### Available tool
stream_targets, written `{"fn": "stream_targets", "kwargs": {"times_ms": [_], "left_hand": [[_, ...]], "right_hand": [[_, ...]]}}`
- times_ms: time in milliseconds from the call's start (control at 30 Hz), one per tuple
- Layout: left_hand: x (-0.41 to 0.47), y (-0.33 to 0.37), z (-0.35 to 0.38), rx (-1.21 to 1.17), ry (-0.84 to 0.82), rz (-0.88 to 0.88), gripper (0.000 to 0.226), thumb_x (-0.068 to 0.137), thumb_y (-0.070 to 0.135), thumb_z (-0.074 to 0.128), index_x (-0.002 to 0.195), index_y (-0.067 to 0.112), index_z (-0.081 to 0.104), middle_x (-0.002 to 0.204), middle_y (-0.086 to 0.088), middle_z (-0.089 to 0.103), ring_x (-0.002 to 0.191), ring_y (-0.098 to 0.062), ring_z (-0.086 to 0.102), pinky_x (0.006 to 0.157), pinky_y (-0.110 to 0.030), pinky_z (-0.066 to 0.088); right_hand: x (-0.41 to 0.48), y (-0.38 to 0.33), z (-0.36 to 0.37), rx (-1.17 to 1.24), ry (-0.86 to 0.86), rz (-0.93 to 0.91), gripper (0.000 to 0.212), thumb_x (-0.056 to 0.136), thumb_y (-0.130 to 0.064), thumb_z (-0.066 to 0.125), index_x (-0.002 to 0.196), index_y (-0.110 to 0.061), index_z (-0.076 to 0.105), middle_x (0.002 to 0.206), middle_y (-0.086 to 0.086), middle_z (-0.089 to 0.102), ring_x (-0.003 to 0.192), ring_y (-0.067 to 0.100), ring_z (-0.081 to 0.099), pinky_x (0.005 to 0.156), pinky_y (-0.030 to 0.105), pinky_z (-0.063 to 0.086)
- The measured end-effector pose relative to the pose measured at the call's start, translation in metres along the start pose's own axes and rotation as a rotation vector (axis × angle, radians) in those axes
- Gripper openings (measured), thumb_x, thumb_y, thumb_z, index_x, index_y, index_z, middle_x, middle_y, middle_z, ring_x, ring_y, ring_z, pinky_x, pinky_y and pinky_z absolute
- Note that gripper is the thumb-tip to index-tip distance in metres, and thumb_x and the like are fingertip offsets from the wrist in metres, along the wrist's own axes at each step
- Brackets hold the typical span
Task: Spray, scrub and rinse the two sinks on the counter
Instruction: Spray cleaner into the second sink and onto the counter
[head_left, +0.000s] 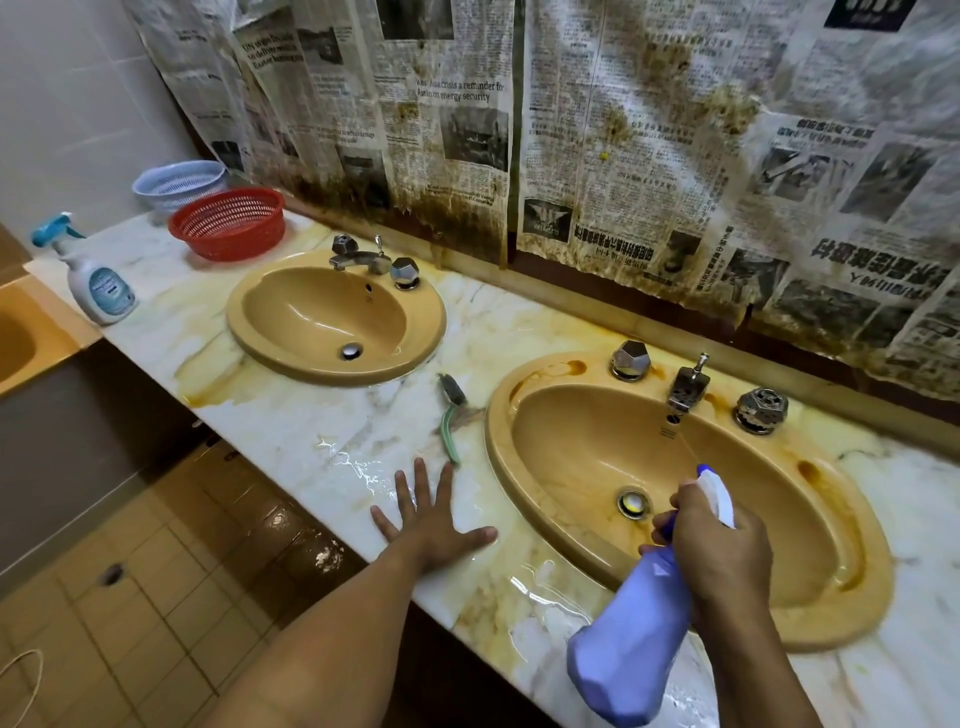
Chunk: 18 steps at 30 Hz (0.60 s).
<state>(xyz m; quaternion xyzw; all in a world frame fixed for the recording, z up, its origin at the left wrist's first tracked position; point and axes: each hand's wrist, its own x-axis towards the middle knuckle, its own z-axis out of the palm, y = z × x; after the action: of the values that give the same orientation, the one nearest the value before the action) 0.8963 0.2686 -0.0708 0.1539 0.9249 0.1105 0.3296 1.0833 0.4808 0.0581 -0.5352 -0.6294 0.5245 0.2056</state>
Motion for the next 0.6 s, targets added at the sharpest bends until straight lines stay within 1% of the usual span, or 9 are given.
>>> {"fn": "stream_targets", "kwargs": {"times_ms": [33, 133, 167, 233, 300, 367, 467, 533, 600], "left_hand": [[0.000, 0.000, 0.000, 0.002, -0.003, 0.002, 0.125, 0.072, 0.093, 0.053, 0.156, 0.045, -0.026, 0.153, 0.006, -0.053, 0.145, -0.028, -0.046, 0.112, -0.072, -0.019], [0.000, -0.001, 0.000, 0.011, -0.011, 0.001, 0.126, 0.072, 0.094, 0.052, 0.156, 0.045, -0.028, 0.152, 0.006, -0.055, 0.144, -0.029, -0.047, 0.111, -0.072, -0.019], [0.001, -0.001, -0.001, 0.016, -0.018, -0.004, 0.126, 0.072, 0.094, 0.052, 0.156, 0.045, -0.028, 0.151, 0.006, -0.055, 0.144, -0.029, -0.047, 0.111, -0.073, -0.019], [0.002, 0.000, -0.001, 0.032, -0.034, -0.012, 0.126, 0.072, 0.094, 0.051, 0.155, 0.045, -0.030, 0.150, 0.005, -0.057, 0.143, -0.030, -0.048, 0.111, -0.074, -0.018], [0.003, 0.001, -0.003, 0.050, -0.053, -0.020, 0.126, 0.073, 0.094, 0.050, 0.154, 0.044, -0.032, 0.150, 0.004, -0.057, 0.143, -0.031, -0.047, 0.111, -0.075, -0.016], [0.003, 0.002, -0.005, 0.062, -0.068, -0.020, 0.125, 0.074, 0.094, 0.050, 0.153, 0.044, -0.034, 0.150, 0.003, -0.057, 0.144, -0.032, -0.047, 0.111, -0.076, -0.014], [0.003, 0.002, -0.005, 0.064, -0.072, -0.019, 0.126, 0.073, 0.094, 0.049, 0.152, 0.045, -0.035, 0.149, 0.003, -0.057, 0.144, -0.032, -0.046, 0.111, -0.076, -0.014], [0.004, 0.001, -0.003, 0.065, -0.068, -0.021, 0.126, 0.072, 0.095, 0.049, 0.152, 0.045, -0.034, 0.149, 0.004, -0.058, 0.144, -0.032, -0.047, 0.111, -0.076, -0.014], [0.004, 0.001, -0.003, 0.065, -0.065, -0.018, 0.126, 0.073, 0.095, 0.050, 0.152, 0.045, -0.034, 0.150, 0.003, -0.057, 0.143, -0.032, -0.047, 0.111, -0.076, -0.015]], "right_hand": [[-0.002, 0.000, 0.001, -0.001, 0.004, -0.005, 0.036, 0.095, -0.040, 0.055, 0.074, -0.015, 0.070, 0.064, 0.003, 0.071, 0.079, 0.036, 0.069, 0.086, 0.053, 0.058], [-0.006, -0.003, 0.003, 0.000, -0.010, -0.072, 0.036, 0.100, -0.049, 0.055, 0.088, -0.017, 0.067, 0.087, 0.008, 0.071, 0.091, 0.037, 0.064, 0.089, 0.047, 0.053], [-0.007, -0.005, 0.004, 0.000, -0.018, -0.083, 0.037, 0.101, -0.051, 0.054, 0.091, -0.018, 0.067, 0.090, 0.009, 0.070, 0.092, 0.036, 0.063, 0.089, 0.045, 0.052], [-0.010, -0.008, 0.006, 0.004, -0.029, -0.103, 0.038, 0.103, -0.048, 0.053, 0.082, -0.019, 0.067, 0.083, 0.006, 0.067, 0.089, 0.035, 0.062, 0.086, 0.044, 0.052], [-0.012, -0.010, 0.009, 0.011, -0.010, -0.104, 0.038, 0.102, -0.042, 0.055, 0.071, -0.023, 0.066, 0.076, 0.002, 0.066, 0.085, 0.037, 0.064, 0.085, 0.048, 0.055], [-0.014, -0.010, 0.013, -0.016, -0.001, -0.102, 0.039, 0.098, -0.038, 0.052, 0.068, -0.017, 0.065, 0.073, 0.007, 0.067, 0.082, 0.039, 0.063, 0.083, 0.051, 0.056], [-0.015, -0.008, 0.017, -0.035, 0.005, -0.103, 0.037, 0.091, -0.040, 0.043, 0.079, -0.009, 0.058, 0.074, 0.013, 0.066, 0.082, 0.041, 0.061, 0.083, 0.051, 0.054], [-0.015, -0.007, 0.018, -0.024, 0.007, -0.123, 0.036, 0.099, -0.042, 0.046, 0.081, -0.012, 0.056, 0.080, 0.011, 0.067, 0.085, 0.038, 0.061, 0.085, 0.048, 0.052], [-0.015, -0.008, 0.018, -0.012, -0.012, -0.152, 0.036, 0.105, -0.046, 0.048, 0.088, -0.016, 0.058, 0.083, 0.003, 0.064, 0.085, 0.031, 0.059, 0.081, 0.041, 0.046]]}}
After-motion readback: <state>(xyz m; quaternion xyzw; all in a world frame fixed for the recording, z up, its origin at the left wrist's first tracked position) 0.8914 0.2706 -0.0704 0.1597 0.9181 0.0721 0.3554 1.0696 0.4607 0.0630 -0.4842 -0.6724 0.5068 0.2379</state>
